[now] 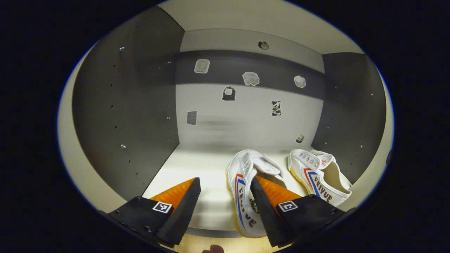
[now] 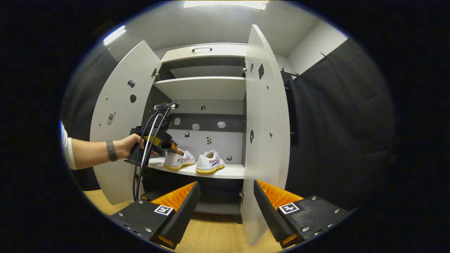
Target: Grab one shoe with the right hand and put it into the shoe cabinet, grab the other shoe with the left hand and put it into the shoe cabinet; then close the right door with the right hand and the left door with the left hand.
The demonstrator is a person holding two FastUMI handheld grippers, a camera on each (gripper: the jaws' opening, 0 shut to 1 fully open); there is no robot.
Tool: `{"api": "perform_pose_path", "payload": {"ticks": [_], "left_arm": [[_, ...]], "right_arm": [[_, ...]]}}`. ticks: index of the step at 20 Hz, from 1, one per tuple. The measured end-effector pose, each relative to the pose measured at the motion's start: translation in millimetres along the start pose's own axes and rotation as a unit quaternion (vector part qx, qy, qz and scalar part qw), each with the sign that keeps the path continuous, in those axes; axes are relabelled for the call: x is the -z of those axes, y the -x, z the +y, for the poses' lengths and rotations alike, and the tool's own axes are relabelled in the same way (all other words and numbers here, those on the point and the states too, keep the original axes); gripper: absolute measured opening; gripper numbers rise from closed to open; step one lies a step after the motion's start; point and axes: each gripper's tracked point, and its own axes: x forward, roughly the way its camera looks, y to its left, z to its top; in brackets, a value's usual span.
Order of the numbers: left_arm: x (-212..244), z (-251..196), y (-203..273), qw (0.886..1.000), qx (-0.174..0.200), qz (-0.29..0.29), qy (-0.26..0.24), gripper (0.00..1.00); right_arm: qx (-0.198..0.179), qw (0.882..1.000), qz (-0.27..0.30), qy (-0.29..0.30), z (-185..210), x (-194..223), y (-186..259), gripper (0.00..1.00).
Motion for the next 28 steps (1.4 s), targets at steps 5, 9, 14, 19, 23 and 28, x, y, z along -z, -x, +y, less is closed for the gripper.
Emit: {"api": "perform_pose_path", "payload": {"ticks": [5,9,14,19,23,28], "left_arm": [[-23.0,-0.3,65.8,0.995,0.023,-0.098,0.018,0.97],[-25.0,-6.7,131.9,0.987,0.040,-0.152,0.007,0.97],[11.2,-11.5,195.6,0.983,0.047,-0.175,0.013,0.96],[54.0,-14.2,247.6,0.978,0.037,-0.207,0.003,0.97],[91.4,-19.9,273.0,0.980,0.038,-0.198,0.007,0.99],[94.4,-12.9,291.8,0.975,0.018,-0.220,-0.011,0.97]], "right_arm": [[-0.013,1.000,-0.005,-0.004,7.9,-6.3,-0.7,0.93],[-0.019,1.000,-0.007,-0.008,11.9,-7.9,-3.2,0.93],[-0.031,0.999,-0.014,-0.029,20.6,-15.1,-1.3,0.93],[-0.033,0.999,-0.013,-0.025,23.4,-10.7,4.5,0.93],[-0.033,0.999,-0.006,-0.042,27.5,-2.7,14.2,0.93],[-0.026,0.998,0.009,-0.059,27.2,5.4,23.8,0.93]]}}
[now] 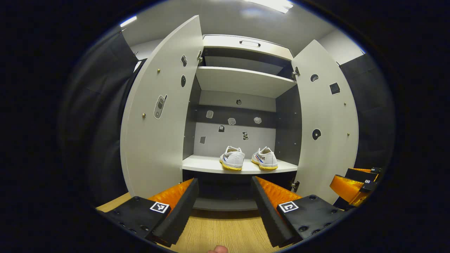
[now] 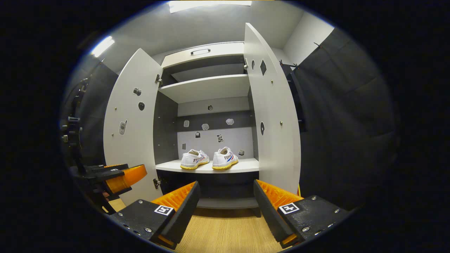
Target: Grab one shoe with the right hand and put it into the shoe cabinet, grab the other shoe with the left hand and put it into the shoe cabinet; then close the right door with the right hand and the left door with the left hand.
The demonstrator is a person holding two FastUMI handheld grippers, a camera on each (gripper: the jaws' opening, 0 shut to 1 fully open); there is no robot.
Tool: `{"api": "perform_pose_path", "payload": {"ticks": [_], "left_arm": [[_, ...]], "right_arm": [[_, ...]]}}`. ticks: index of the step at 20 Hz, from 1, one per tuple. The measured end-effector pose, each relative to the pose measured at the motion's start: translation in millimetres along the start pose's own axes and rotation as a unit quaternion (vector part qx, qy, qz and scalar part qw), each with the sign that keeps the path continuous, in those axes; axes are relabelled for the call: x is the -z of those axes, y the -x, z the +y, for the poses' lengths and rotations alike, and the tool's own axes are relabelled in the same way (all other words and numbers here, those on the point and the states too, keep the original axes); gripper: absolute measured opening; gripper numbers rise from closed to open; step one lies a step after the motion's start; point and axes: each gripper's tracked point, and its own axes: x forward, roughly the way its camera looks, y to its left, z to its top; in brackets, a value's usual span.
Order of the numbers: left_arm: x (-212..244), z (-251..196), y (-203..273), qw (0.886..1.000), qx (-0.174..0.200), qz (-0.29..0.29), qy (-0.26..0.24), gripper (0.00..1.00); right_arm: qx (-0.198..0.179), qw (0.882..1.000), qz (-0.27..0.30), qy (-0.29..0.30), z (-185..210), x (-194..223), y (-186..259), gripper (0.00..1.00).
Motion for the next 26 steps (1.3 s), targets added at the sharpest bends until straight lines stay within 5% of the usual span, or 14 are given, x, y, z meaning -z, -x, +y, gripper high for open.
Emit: {"api": "perform_pose_path", "payload": {"ticks": [3,10,13,21,26], "left_arm": [[-5.1,3.4,6.8,1.000,-0.011,-0.011,-0.017,0.97],[-3.8,-7.9,19.8,0.999,0.001,-0.017,-0.031,0.97],[-5.1,-7.7,22.3,0.999,-0.002,-0.021,-0.029,0.99],[-2.7,11.9,25.8,0.999,-0.031,-0.010,-0.030,0.94],[-1.8,20.1,23.0,0.999,-0.040,-0.008,-0.025,0.97]], "right_arm": [[0.018,1.000,-0.022,0.008,-27.3,-32.2,6.3,0.93],[0.082,0.993,-0.085,0.000,-168.9,-187.6,-6.6,0.94],[0.112,0.990,-0.079,0.027,-219.7,-194.5,-32.1,0.93],[0.088,0.995,-0.041,0.034,-211.7,-166.9,-70.8,0.91],[0.059,0.996,-0.038,0.058,-174.4,-165.7,-70.6,0.88]]}}
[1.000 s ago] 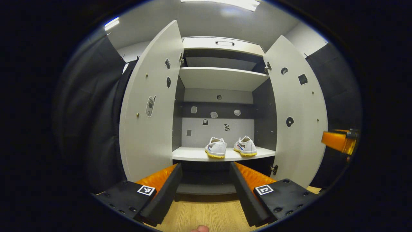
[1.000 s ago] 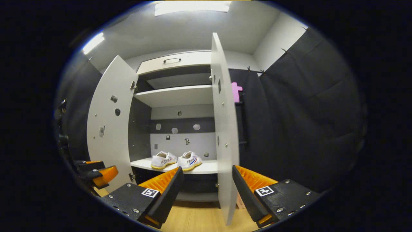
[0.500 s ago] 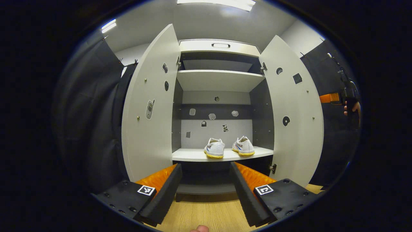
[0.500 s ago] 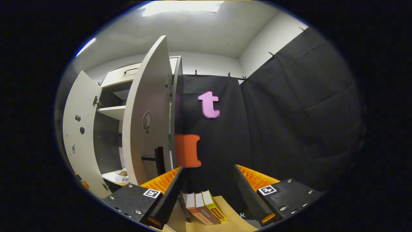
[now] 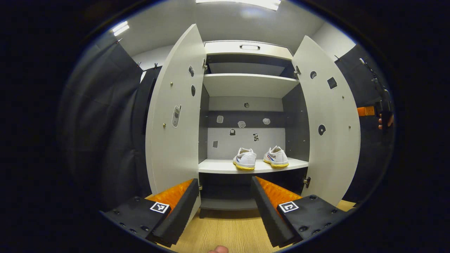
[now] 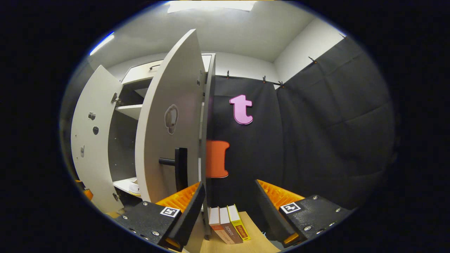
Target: Grab one shoe with the right hand and put it into the shoe cabinet, grab the other shoe with the left hand and put it into the shoe cabinet; then close the right door with the right hand and the left door with the left hand.
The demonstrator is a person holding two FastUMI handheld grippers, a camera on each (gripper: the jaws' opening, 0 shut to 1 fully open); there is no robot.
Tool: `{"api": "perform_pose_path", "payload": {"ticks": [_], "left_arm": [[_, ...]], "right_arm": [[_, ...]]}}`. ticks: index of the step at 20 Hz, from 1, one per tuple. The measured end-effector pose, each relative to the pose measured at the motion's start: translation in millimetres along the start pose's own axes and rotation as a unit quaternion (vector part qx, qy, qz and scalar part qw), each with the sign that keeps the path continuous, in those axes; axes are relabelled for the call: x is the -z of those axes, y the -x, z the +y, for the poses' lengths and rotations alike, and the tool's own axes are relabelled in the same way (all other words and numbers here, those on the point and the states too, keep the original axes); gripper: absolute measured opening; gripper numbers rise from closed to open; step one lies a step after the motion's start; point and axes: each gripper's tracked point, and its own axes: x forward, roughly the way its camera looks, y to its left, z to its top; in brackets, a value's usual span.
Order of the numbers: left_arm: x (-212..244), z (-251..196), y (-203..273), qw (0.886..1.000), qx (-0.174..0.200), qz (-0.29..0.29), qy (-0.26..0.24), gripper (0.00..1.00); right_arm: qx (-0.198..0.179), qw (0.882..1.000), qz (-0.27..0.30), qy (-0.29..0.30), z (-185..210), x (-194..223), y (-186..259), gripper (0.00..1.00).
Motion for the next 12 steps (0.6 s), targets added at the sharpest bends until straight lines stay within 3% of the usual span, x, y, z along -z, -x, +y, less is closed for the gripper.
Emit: {"api": "perform_pose_path", "payload": {"ticks": [3,8,12], "left_arm": [[-1.7,2.2,-0.9,1.000,0.000,-0.001,0.001,0.97],[0.7,8.8,3.2,1.000,-0.002,0.001,-0.004,0.97],[0.1,19.6,4.2,1.000,-0.012,0.000,-0.007,0.97]], "right_arm": [[-0.054,0.998,0.007,-0.026,47.8,1.8,1.5,0.88],[-0.093,0.995,-0.008,-0.024,110.5,2.8,-14.6,0.88],[-0.139,0.989,-0.011,-0.055,168.2,8.1,-42.7,0.89]]}}
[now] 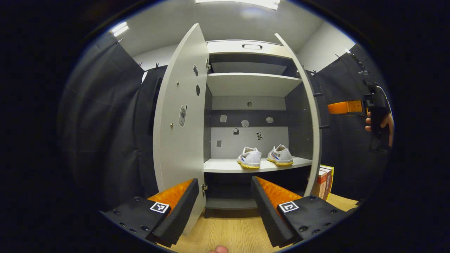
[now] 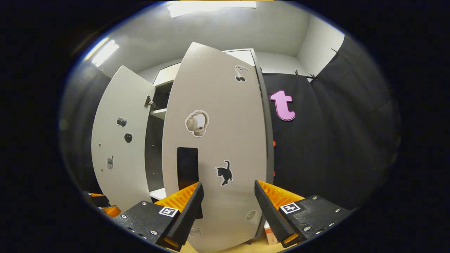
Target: Grab one shoe with the right hand and put it into the shoe cabinet, grab the other shoe with the left hand and put it into the shoe cabinet; then close the right door with the right hand and the left door with the left hand.
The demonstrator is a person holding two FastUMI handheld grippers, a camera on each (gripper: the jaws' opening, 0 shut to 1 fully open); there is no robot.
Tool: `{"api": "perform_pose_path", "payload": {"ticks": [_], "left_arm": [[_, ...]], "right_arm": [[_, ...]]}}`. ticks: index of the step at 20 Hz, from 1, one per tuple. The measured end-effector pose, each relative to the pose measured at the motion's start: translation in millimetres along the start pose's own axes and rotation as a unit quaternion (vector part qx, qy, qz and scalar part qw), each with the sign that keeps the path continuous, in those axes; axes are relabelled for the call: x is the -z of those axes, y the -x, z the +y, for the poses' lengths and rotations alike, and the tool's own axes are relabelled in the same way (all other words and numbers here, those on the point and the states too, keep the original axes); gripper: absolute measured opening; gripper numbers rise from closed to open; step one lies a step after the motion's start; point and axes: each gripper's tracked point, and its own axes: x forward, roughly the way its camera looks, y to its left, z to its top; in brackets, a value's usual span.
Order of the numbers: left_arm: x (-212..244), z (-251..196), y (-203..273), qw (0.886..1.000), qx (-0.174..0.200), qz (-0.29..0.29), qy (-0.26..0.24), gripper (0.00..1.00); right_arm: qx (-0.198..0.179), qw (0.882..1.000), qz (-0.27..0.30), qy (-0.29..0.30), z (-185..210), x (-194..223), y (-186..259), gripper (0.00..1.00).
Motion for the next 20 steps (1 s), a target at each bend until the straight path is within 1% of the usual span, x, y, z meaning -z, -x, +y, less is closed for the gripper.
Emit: {"api": "perform_pose_path", "payload": {"ticks": [1,2,3,4,5,7,8,9,12,13,14,15,20], "left_arm": [[0.4,3.8,0.9,1.000,-0.004,0.001,0.001,0.97],[1.5,7.1,1.2,1.000,-0.007,0.004,0.003,0.94],[1.9,10.7,1.2,1.000,-0.010,0.005,0.004,0.97],[1.5,14.1,1.2,1.000,-0.014,0.006,0.004,0.99],[0.3,18.3,2.0,1.000,-0.019,0.004,0.003,0.97],[0.3,23.0,3.4,1.000,-0.025,0.003,0.002,0.97],[0.8,24.5,3.4,1.000,-0.026,0.004,0.003,0.97],[1.9,25.4,3.8,1.000,-0.027,0.007,0.005,0.97],[4.4,23.8,4.4,1.000,-0.026,0.010,0.010,0.97],[5.3,24.2,4.4,1.000,-0.026,0.010,0.010,0.99],[5.7,23.9,4.1,1.000,-0.026,0.011,0.011,0.99],[6.7,23.6,5.0,1.000,-0.025,0.012,0.012,0.97],[7.6,26.0,6.2,0.999,-0.029,0.012,0.014,0.97]], "right_arm": [[-0.011,1.000,0.001,-0.003,12.6,4.2,-13.6,0.98],[-0.017,1.000,0.008,-0.002,22.4,11.7,-26.9,0.91],[-0.016,1.000,0.002,0.001,26.6,11.0,-35.9,0.91],[-0.015,1.000,0.000,0.006,30.9,11.9,-41.4,0.89],[-0.018,1.000,-0.001,0.008,34.6,10.7,-45.4,0.89],[-0.016,1.000,-0.001,0.011,38.0,10.7,-53.8,0.89],[-0.014,1.000,0.001,0.010,38.7,12.3,-58.1,0.96],[-0.012,1.000,0.004,0.007,41.1,13.1,-63.8,0.89],[-0.008,1.000,0.010,-0.006,42.3,17.9,-77.8,0.88],[-0.007,1.000,0.010,-0.006,43.2,18.5,-81.7,0.88],[-0.005,1.000,0.010,-0.005,44.0,19.6,-85.9,0.89],[-0.004,1.000,0.010,-0.003,45.6,19.7,-88.8,0.89],[0.004,1.000,0.010,0.017,50.5,19.7,-100.6,0.89]]}}
